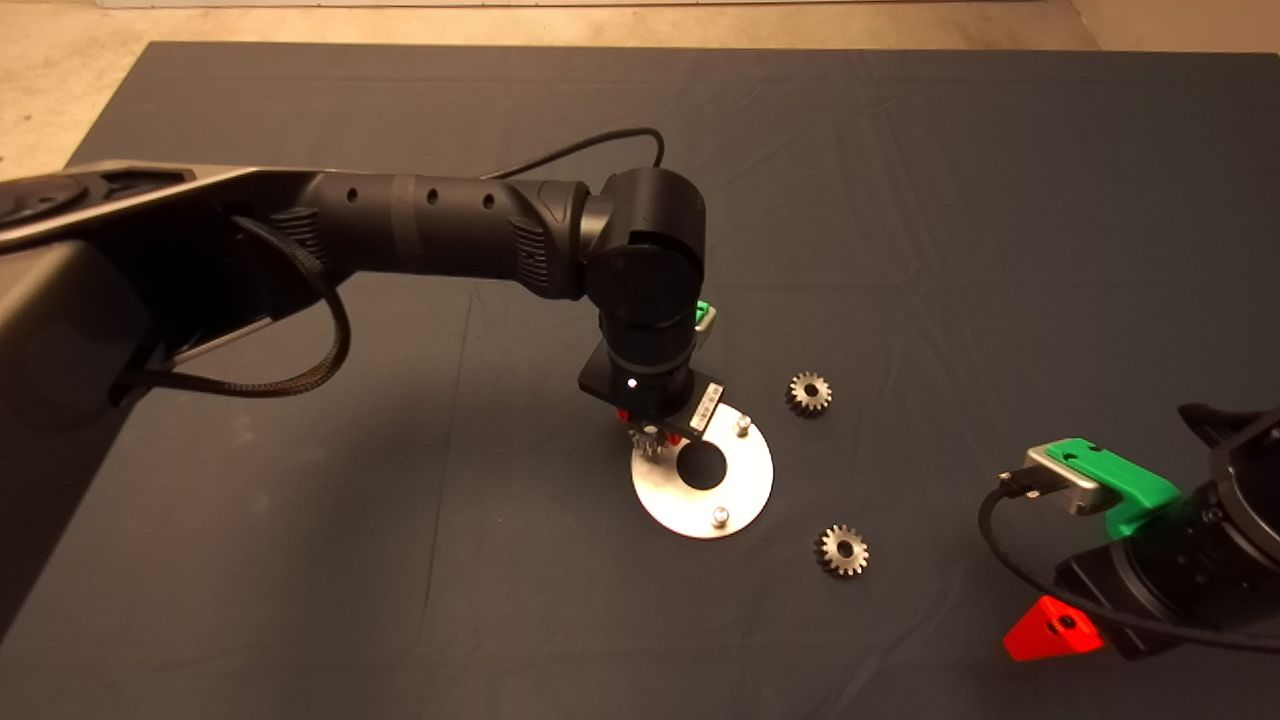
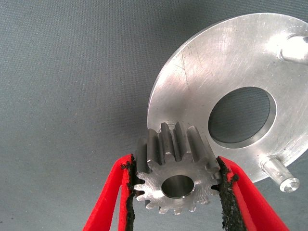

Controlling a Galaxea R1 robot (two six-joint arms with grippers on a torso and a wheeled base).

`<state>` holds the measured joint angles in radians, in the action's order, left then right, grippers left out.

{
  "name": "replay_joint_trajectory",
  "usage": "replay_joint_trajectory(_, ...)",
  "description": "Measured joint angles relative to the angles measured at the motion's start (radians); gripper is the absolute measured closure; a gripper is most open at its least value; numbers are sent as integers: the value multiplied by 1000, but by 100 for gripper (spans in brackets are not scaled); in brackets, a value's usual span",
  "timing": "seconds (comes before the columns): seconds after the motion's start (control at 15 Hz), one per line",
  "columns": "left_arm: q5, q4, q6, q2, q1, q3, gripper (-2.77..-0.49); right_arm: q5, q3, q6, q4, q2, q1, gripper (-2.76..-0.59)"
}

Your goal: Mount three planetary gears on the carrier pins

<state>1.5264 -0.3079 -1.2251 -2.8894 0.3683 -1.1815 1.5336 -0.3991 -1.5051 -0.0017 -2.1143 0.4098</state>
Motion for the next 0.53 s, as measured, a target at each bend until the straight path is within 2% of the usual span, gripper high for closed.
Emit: replay_joint_trajectory(0.53, 0, 0, 0, 5, 0, 2, -91, 0, 0, 0, 0, 0, 0, -275)
